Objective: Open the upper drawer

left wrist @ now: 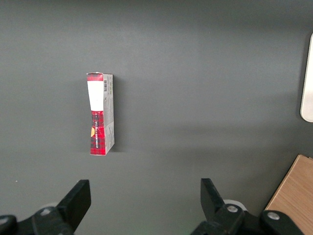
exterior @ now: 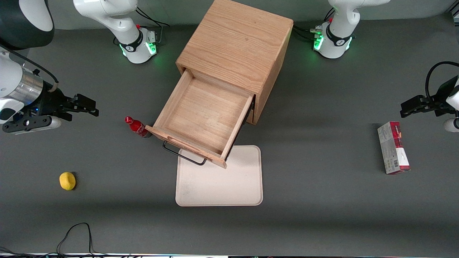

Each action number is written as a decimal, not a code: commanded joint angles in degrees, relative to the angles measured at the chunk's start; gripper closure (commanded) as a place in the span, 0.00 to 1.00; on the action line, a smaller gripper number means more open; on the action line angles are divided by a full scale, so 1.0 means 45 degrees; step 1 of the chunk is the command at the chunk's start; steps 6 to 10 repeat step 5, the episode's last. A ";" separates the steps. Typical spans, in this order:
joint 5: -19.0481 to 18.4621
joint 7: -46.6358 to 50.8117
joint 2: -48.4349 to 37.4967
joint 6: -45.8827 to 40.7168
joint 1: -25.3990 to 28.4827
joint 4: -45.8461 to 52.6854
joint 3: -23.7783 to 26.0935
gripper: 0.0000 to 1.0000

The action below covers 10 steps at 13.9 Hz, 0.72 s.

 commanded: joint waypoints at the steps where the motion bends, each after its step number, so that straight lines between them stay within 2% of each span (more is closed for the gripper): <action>1: 0.0073 0.0083 -0.0853 0.0416 -0.0120 -0.0927 0.0089 0.01; 10: -0.0083 0.0258 -0.0852 -0.0015 -0.0140 -0.0866 0.0088 0.01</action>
